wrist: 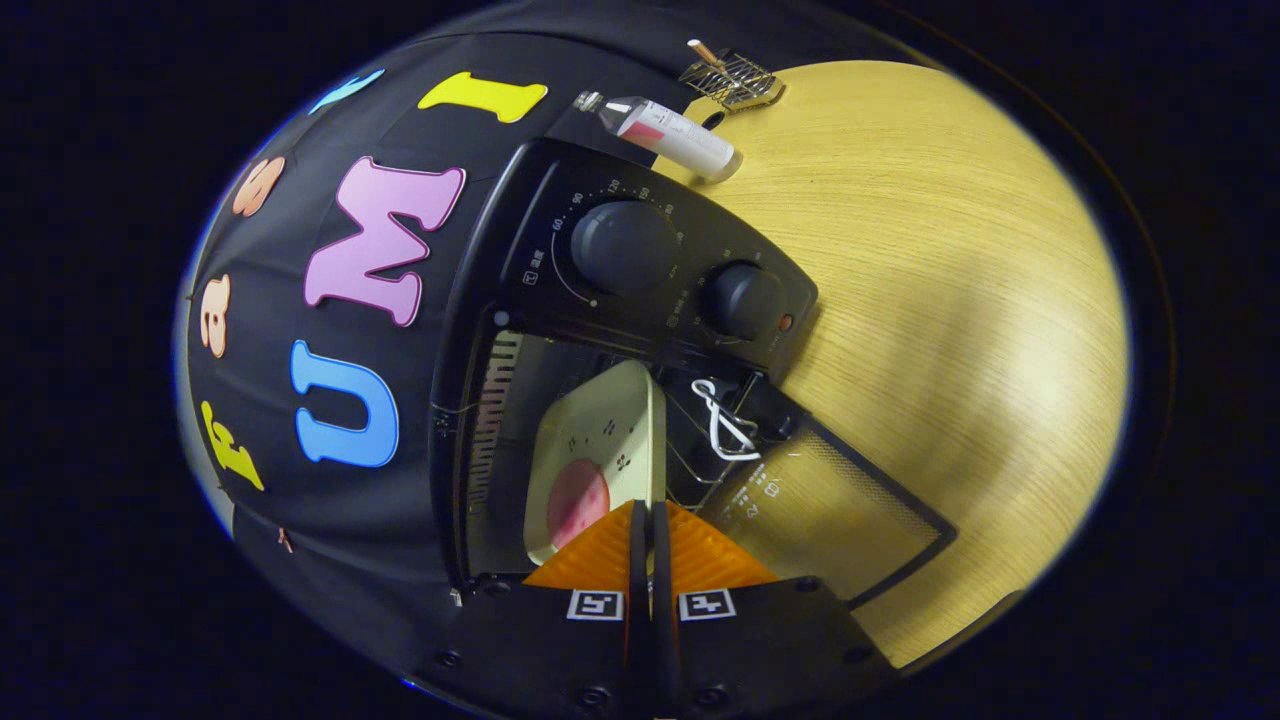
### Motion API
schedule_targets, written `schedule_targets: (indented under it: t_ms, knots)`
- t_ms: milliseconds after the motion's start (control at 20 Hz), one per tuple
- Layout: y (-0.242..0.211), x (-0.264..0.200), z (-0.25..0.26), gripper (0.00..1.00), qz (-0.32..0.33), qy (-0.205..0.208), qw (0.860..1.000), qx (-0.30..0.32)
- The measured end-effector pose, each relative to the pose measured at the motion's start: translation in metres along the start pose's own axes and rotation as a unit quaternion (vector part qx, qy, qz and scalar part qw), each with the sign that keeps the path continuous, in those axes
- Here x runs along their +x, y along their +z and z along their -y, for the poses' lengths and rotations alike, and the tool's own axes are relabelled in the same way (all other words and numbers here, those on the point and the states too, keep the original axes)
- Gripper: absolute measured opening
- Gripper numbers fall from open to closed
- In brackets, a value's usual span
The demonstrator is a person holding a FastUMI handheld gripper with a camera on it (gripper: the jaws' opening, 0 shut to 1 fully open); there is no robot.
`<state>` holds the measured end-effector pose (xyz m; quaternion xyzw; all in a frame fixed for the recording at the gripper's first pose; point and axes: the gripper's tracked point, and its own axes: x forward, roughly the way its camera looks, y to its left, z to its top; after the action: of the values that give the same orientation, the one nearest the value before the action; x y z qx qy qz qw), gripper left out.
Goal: Open the toaster oven, put the food inside, and close the toaster oven door.
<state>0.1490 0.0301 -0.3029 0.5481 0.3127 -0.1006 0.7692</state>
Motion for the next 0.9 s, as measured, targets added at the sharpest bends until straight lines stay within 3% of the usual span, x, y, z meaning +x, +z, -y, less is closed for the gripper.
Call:
schedule_targets:
  t_ms: [300,650,800,900]
  knots:
    - [0.002,0.026,-0.013,0.06,0.021,0.005,1.000,-0.003]
    - [0.007,0.028,-0.011,0.08,0.058,-0.026,0.998,-0.026]
    - [-0.003,0.023,-0.013,0.18,0.049,-0.021,0.998,-0.034]
    - [-0.008,0.015,-0.015,0.32,0.044,-0.017,0.998,-0.043]
